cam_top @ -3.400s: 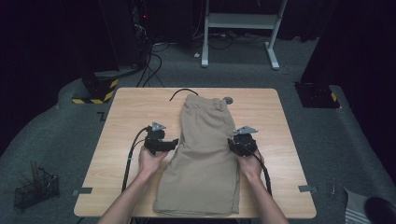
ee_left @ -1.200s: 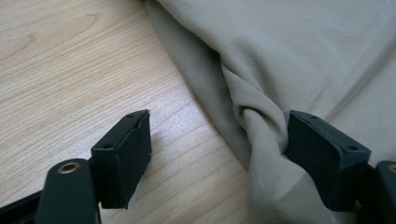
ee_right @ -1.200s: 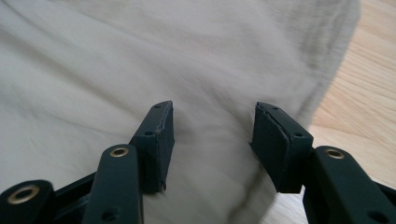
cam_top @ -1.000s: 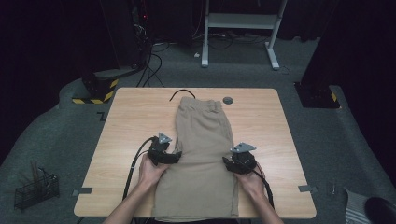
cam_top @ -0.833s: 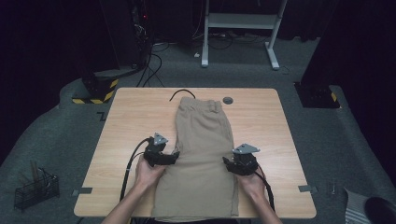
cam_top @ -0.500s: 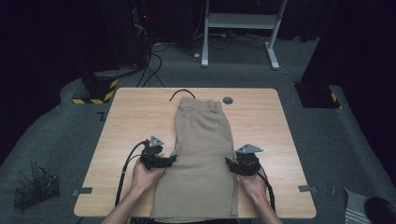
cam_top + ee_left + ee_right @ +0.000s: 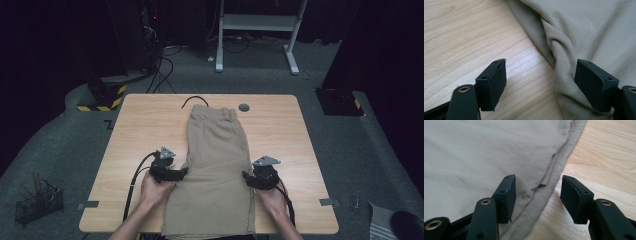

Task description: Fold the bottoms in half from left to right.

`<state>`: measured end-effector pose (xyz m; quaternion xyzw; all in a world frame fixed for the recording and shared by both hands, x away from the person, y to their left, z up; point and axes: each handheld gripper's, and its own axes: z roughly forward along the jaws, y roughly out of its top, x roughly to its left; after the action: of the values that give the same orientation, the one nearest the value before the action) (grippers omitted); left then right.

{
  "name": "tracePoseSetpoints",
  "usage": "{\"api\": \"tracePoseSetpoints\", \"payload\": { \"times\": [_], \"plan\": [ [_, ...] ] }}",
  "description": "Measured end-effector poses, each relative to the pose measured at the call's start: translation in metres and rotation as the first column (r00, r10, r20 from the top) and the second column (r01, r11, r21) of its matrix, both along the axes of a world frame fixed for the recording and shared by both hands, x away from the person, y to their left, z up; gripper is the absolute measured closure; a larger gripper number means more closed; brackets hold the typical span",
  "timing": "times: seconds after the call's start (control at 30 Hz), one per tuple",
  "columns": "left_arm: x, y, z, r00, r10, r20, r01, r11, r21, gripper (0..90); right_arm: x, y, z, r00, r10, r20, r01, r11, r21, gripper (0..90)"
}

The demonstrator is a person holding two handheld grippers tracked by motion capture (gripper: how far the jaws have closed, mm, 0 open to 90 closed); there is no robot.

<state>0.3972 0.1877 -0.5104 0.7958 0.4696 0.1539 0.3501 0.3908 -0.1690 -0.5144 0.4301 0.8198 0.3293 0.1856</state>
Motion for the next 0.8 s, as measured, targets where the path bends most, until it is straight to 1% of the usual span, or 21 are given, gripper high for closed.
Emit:
{"api": "tracePoseSetpoints", "payload": {
  "times": [0.17,0.2,0.27,0.43,0.53,0.63,0.7,0.73,0.8],
  "plan": [
    [-0.001,0.002,0.002,1.0000,0.004,0.003,-0.004,1.0000,-0.008,25.4,-0.001,0.000,0.001,0.9999,-0.002,0.011,0.002,1.0000,0.009,45.7],
    [-0.001,0.003,0.002,1.0000,0.003,0.000,-0.003,0.9999,-0.015,25.4,-0.001,-0.001,0.000,0.9998,0.001,0.018,-0.001,1.0000,0.007,45.8],
    [-0.002,0.005,0.003,1.0000,0.005,0.002,-0.005,0.9998,-0.020,25.5,-0.003,-0.002,0.001,0.9998,-0.002,0.018,0.001,0.9999,0.016,45.9],
    [-0.005,0.011,0.007,0.9999,0.011,0.010,-0.011,0.9992,-0.037,26.0,-0.008,-0.009,0.002,0.9997,-0.009,0.023,0.008,0.9993,0.037,46.3],
    [-0.008,0.015,0.008,0.9998,0.014,0.017,-0.014,0.9992,-0.039,26.1,-0.010,-0.015,0.004,0.9995,-0.014,0.028,0.013,0.9987,0.049,46.3],
    [-0.010,0.020,0.008,0.9996,0.020,0.018,-0.020,0.9988,-0.045,26.3,-0.012,-0.020,0.004,0.9991,-0.019,0.037,0.018,0.9987,0.048,46.4],
    [-0.012,0.023,0.009,0.9996,0.024,0.016,-0.023,0.9986,-0.047,26.5,-0.014,-0.022,0.004,0.9992,-0.024,0.031,0.023,0.9986,0.049,46.4],
    [-0.014,0.024,0.009,0.9995,0.027,0.015,-0.026,0.9980,-0.057,26.5,-0.015,-0.022,0.003,0.9992,-0.023,0.032,0.021,0.9986,0.049,46.4],
    [-0.016,0.027,0.010,0.9994,0.029,0.018,-0.028,0.9977,-0.062,26.5,-0.017,-0.024,0.002,0.9992,-0.024,0.033,0.022,0.9983,0.054,46.4]
  ]
}}
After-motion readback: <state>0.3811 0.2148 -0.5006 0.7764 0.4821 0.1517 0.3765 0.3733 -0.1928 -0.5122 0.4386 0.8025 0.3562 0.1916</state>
